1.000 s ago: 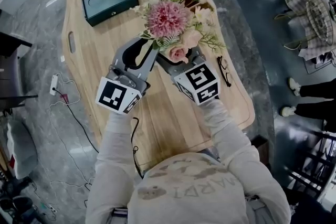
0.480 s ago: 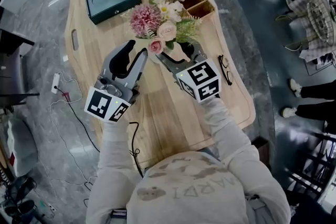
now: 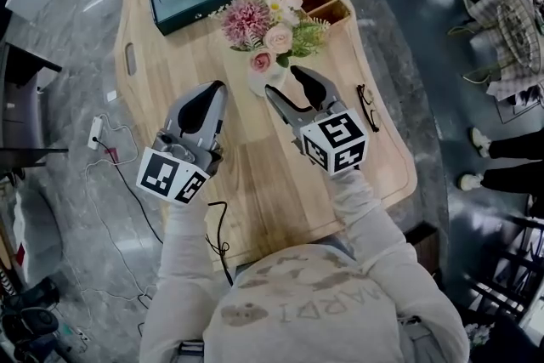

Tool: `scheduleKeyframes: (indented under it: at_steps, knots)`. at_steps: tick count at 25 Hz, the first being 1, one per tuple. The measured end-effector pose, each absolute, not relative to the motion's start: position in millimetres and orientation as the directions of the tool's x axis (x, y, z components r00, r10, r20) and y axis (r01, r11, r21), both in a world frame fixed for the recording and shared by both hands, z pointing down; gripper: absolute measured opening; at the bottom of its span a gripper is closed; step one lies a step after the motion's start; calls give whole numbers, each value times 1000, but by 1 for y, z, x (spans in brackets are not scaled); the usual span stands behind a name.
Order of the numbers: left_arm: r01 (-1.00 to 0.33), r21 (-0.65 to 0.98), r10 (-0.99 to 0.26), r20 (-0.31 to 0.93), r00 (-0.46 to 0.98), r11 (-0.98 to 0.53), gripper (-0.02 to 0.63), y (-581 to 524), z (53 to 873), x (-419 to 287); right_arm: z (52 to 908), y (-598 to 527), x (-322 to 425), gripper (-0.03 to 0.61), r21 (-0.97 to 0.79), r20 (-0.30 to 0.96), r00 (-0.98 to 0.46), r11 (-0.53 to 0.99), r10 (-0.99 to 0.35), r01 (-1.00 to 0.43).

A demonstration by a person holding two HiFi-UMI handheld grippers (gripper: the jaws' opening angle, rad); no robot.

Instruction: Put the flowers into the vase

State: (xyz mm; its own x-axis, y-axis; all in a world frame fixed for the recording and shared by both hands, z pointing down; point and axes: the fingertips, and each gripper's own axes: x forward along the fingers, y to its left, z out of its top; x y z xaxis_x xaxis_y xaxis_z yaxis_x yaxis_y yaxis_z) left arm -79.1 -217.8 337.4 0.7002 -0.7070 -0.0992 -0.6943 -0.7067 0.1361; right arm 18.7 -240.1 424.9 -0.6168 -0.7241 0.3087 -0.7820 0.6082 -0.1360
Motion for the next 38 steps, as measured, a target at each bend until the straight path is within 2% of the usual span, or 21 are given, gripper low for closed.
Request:
scheduleKeyframes:
  at_steps: [2,5,6,11,24,38]
  knots:
    - [-687,130,-699,-91,710,-715,3,-210,336,-79,418,-227,19,208,-164,278,-624,605,-730,-780]
    - [-680,121,-690,-90,718,-723,3,-198,332,-80,405,-206,12,52,-174,231,-645,621,-729,-764]
    - [-676,119,-686,-91,722,-727,3,-194,330,-81,400,-198,9,25,-173,218,-654,631,-724,-756]
    - [-658,103,-665,-88,741,-746,3,-168,318,-82,374,-161,-11,23,-135,180,-694,682,-697,-719]
    - [-626,27,-626,11,780,-779,3,-78,288,-83,306,-63,-41,23,-64,65,-706,703,-706,-709]
    - [-569,5,-569,16,822,-822,3,-5,266,-80,270,2,-63,23,0,27,-714,714,-700,-700]
